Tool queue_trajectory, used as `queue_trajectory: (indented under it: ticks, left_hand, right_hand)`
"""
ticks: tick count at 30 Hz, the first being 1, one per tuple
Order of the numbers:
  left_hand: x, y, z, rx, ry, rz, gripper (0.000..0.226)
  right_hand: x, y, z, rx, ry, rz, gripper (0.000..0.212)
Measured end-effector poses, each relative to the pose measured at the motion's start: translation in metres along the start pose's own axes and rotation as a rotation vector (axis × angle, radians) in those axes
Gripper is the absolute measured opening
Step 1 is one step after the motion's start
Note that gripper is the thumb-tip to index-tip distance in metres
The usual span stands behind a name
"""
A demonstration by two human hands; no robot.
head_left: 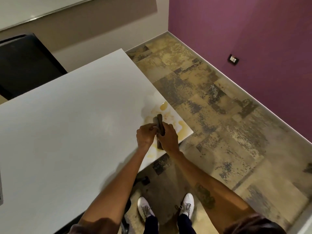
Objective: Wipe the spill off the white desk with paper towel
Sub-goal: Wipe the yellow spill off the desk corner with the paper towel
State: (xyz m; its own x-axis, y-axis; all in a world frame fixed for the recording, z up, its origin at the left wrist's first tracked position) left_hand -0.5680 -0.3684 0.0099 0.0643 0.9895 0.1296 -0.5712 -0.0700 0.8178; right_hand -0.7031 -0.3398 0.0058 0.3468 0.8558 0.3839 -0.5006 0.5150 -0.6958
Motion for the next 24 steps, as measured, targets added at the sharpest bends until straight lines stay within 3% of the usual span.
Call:
queue_trajectory:
  ticks: [3, 8, 11, 14, 17, 20, 24]
  left_hand:
    - [-0.012, 0.004, -0.022, -0.115, -0.141, -0.03, 0.031]
    - [-0.014, -0.018, -0.014, -0.151, -0.053, -0.096, 0.023]
    - [-0.015, -0.044, 0.006, -0.484, -0.056, -0.121, 0.027]
    - [-0.012, -0.08, 0.024, -0.643, -0.067, -0.099, 0.04]
    - [-0.01, -0.12, 0.03, -0.761, -0.194, -0.009, 0.054]
    - [-0.011, -0.146, 0.037, -0.736, -0.207, 0.063, 0.061]
    - [-0.013, -0.164, 0.034, -0.665, -0.222, 0.097, 0.064]
  right_hand:
    - [-0.016, 0.019, 0.025, 0.103, 0.078, -0.001, 0.037]
    - [-0.043, 0.05, 0.076, 0.149, 0.298, -0.022, 0.021]
    - [-0.062, 0.059, 0.099, 0.207, 0.381, 0.006, 0.026]
    - [-0.075, 0.069, 0.105, 0.249, 0.384, -0.047, 0.03]
    - [-0.082, 0.072, 0.098, 0.35, 0.403, -0.073, 0.037]
    - [-0.091, 0.069, 0.068, 0.502, 0.314, -0.06, 0.038]
    - [-0.093, 0.075, 0.035, 0.456, 0.224, -0.123, 0.033]
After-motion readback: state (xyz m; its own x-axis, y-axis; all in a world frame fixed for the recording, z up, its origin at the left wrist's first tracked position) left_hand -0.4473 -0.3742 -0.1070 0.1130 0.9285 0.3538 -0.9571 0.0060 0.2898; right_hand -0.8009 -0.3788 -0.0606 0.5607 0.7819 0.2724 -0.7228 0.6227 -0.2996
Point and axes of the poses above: each hand's wrist, its own x-axis away from the middle knuckle, its own z-axis out of the back of the hand, y = z × x, the point moved 9 cm from there along -x, towards the middle knuckle, and after that the axes turned 15 degrees about -z, right-handed, at the moved point
